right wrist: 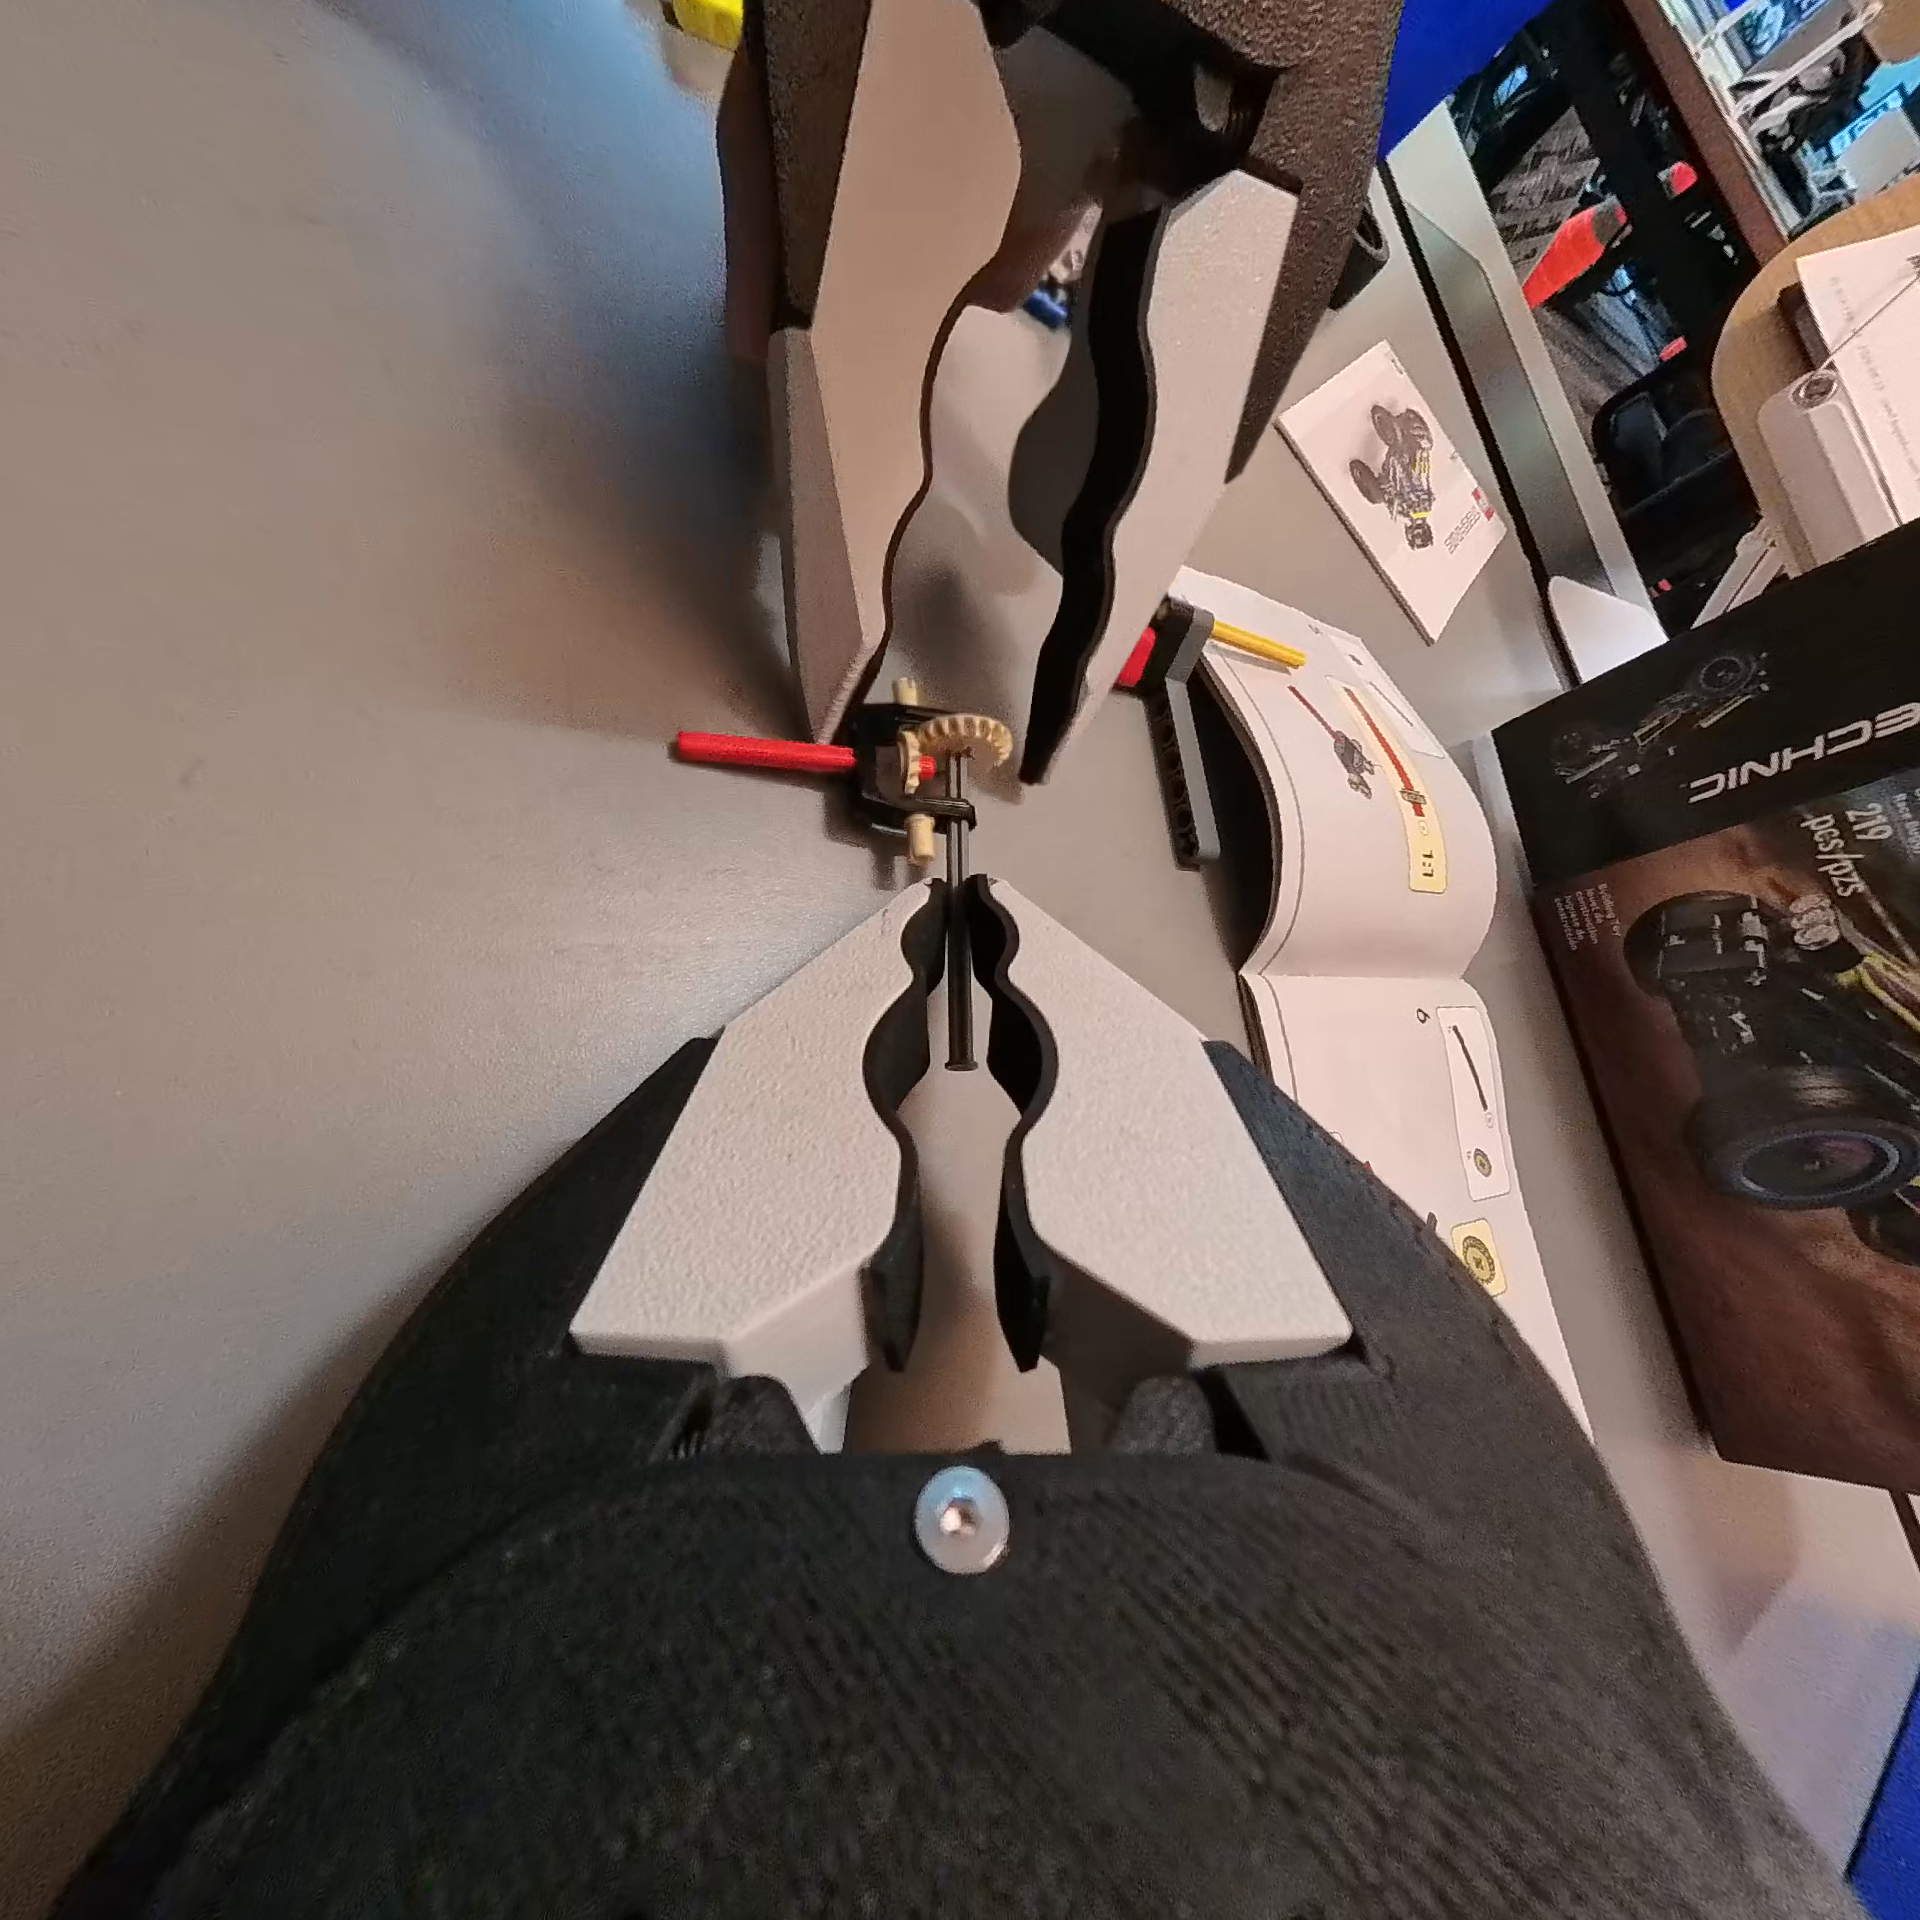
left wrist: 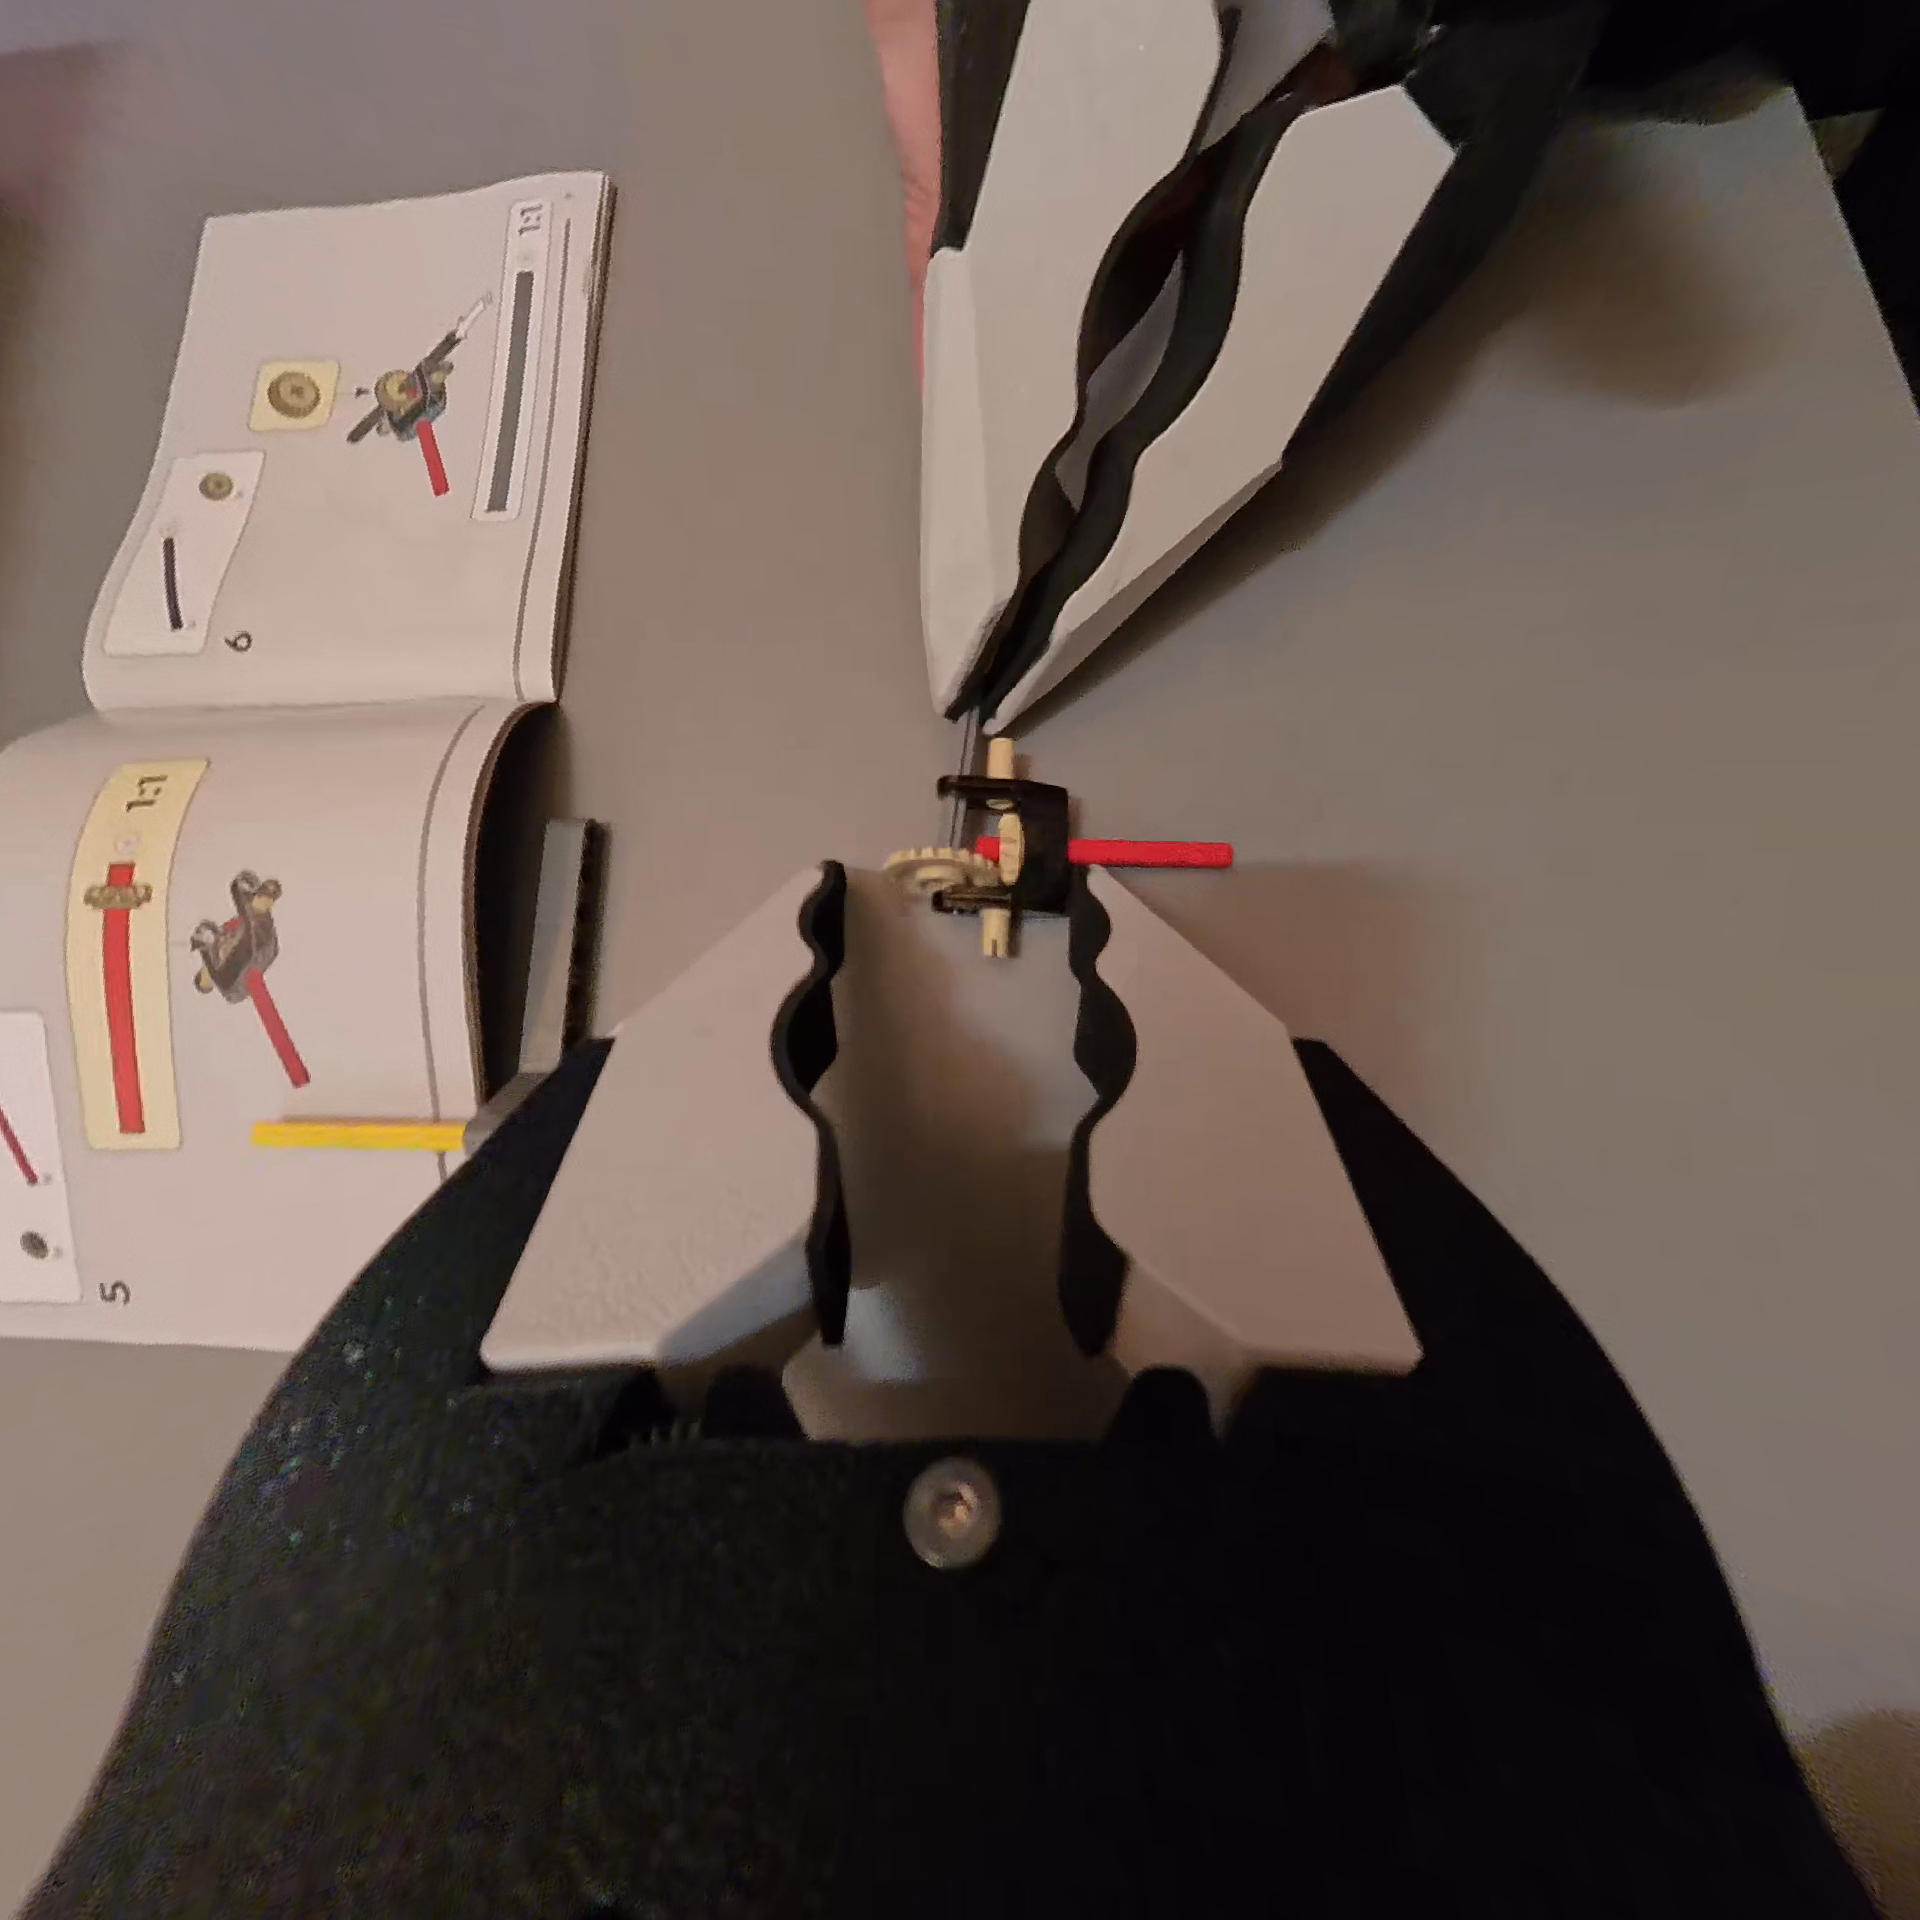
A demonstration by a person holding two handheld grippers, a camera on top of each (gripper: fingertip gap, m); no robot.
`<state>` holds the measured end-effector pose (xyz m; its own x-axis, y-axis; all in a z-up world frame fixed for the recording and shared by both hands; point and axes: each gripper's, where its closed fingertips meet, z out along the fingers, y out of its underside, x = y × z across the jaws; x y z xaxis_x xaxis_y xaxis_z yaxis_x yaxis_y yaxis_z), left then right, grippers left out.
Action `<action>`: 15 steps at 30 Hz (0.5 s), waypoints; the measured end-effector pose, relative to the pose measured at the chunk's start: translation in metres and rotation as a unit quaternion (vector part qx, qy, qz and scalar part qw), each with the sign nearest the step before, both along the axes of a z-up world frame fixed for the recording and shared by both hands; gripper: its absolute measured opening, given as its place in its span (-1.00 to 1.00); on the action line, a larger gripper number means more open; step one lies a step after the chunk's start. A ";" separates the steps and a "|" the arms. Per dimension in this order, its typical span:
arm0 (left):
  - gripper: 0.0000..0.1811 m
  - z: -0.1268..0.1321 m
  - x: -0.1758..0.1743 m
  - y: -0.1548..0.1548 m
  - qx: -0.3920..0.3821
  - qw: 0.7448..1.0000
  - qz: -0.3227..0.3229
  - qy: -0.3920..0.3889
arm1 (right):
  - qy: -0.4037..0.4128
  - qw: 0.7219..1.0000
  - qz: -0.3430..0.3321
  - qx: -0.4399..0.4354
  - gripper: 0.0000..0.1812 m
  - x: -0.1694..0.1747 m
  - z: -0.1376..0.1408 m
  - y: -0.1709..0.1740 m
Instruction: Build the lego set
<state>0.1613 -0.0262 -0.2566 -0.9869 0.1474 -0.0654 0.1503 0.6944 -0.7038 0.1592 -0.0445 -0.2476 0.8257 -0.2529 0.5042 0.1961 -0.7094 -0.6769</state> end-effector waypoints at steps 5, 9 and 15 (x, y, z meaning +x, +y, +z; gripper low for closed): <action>-0.68 0.000 -0.002 0.000 0.004 1.000 -0.012 -0.011 | 0.000 1.000 -0.002 0.000 -0.98 0.001 0.000 0.000; -0.68 0.001 -0.002 0.000 -0.005 0.999 -0.012 -0.037 | 0.001 1.000 -0.002 0.000 -0.98 0.000 0.000 0.000; -0.68 0.001 -0.001 0.000 -0.009 0.999 -0.008 -0.036 | -0.008 1.000 0.003 -0.002 -0.98 0.002 0.000 0.000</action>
